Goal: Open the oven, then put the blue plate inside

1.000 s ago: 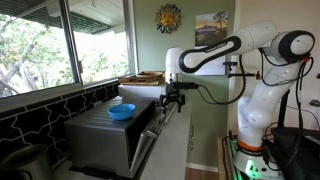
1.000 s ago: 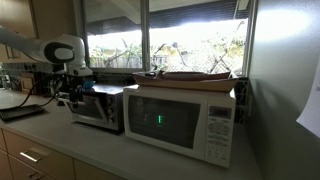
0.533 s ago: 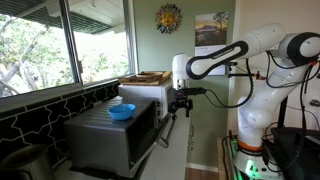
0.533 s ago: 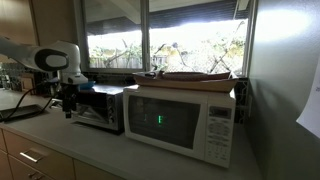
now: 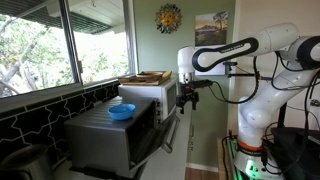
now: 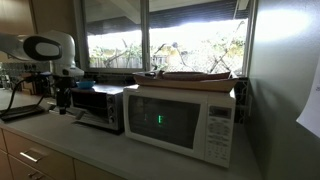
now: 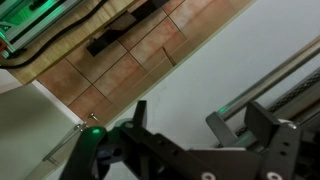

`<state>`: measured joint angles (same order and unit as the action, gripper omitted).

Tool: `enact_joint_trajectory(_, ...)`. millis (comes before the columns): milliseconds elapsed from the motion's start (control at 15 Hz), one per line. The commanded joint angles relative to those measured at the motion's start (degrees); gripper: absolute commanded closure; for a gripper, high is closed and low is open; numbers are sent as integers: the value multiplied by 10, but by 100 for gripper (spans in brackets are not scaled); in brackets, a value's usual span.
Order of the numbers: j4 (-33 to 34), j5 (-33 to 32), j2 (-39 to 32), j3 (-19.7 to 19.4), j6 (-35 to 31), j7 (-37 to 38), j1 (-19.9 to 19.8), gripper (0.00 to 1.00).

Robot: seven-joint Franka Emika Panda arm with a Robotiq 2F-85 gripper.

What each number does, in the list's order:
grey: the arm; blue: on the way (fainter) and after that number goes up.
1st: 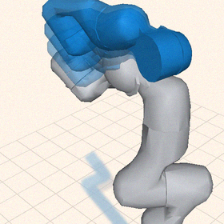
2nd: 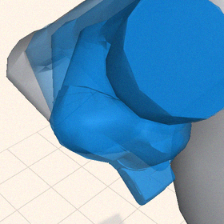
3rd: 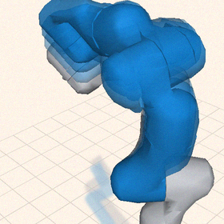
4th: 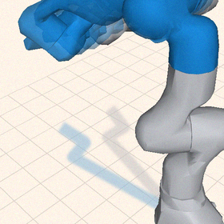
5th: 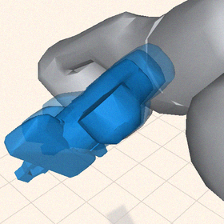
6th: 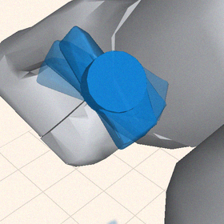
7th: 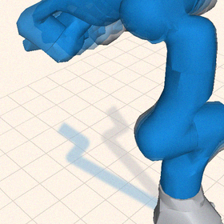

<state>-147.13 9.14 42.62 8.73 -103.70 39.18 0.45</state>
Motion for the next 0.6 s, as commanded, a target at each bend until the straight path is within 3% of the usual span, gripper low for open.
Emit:
enact_joint_trajectory(0, 24, 13, 18, 3, 1, -21, -4, 0)
enact_joint_trajectory(533, 85, 96, -29, 48, -77, 0, 18, 0)
